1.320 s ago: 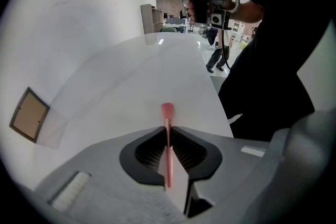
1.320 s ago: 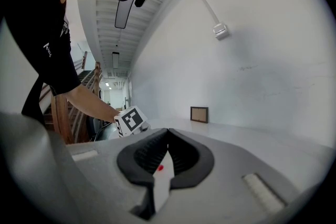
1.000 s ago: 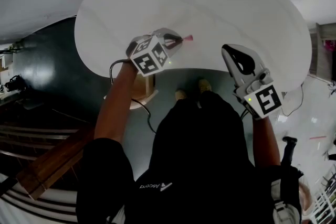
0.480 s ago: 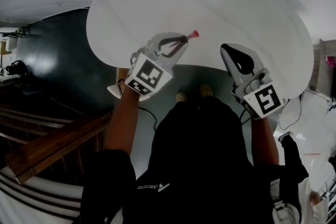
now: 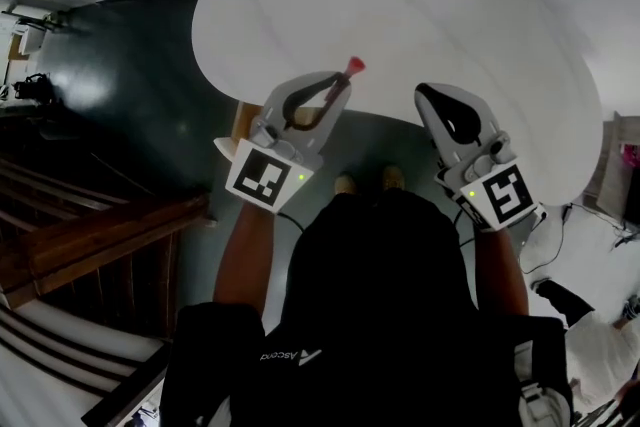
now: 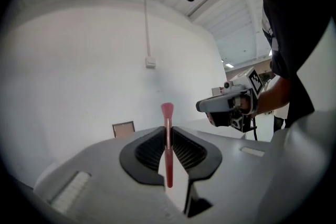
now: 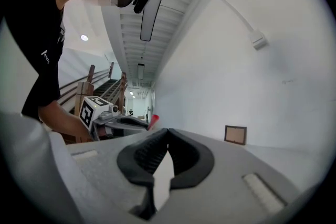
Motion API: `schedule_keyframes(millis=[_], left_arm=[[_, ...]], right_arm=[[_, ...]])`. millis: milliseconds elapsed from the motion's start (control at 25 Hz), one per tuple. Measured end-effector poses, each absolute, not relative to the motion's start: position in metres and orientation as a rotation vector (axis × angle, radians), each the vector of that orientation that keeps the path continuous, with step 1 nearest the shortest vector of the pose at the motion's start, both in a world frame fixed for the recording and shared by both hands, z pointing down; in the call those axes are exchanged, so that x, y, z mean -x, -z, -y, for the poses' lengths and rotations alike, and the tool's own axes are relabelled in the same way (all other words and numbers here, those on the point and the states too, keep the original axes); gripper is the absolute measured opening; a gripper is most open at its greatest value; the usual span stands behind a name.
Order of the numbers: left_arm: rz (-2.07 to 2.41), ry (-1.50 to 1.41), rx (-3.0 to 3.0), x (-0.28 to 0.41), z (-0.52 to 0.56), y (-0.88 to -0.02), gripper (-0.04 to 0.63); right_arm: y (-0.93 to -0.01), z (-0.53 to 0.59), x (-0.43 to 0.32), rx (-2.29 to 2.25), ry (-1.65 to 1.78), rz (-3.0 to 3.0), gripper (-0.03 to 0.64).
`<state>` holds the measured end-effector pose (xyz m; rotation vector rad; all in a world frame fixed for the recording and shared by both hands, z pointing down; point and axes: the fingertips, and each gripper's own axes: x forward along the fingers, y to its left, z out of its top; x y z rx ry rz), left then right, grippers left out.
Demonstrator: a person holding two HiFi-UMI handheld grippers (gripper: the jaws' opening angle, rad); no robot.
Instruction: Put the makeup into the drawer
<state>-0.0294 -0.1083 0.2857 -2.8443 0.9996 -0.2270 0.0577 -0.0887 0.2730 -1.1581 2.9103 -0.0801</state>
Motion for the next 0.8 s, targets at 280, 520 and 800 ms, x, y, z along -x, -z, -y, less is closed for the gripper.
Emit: schedule_keyframes(millis=[280, 520, 800], left_arm=[[-1.147, 0.100, 2.812, 0.115, 0.063, -0.266, 0.054], [-1.221, 0.139, 2.803, 0.119, 0.066, -0.282, 0.054], [-1.210, 0.275, 2.787, 0.165, 0.052, -0.307, 0.054]], right_arm=[[-0.256, 0.058, 0.024, 1.010, 0.024, -2.944, 0.003], [-0.273, 0.070, 0.021, 0.916, 0.040, -2.987, 0.003], [-0.280, 0.063, 0.064, 0.835, 0.069, -3.013, 0.003]])
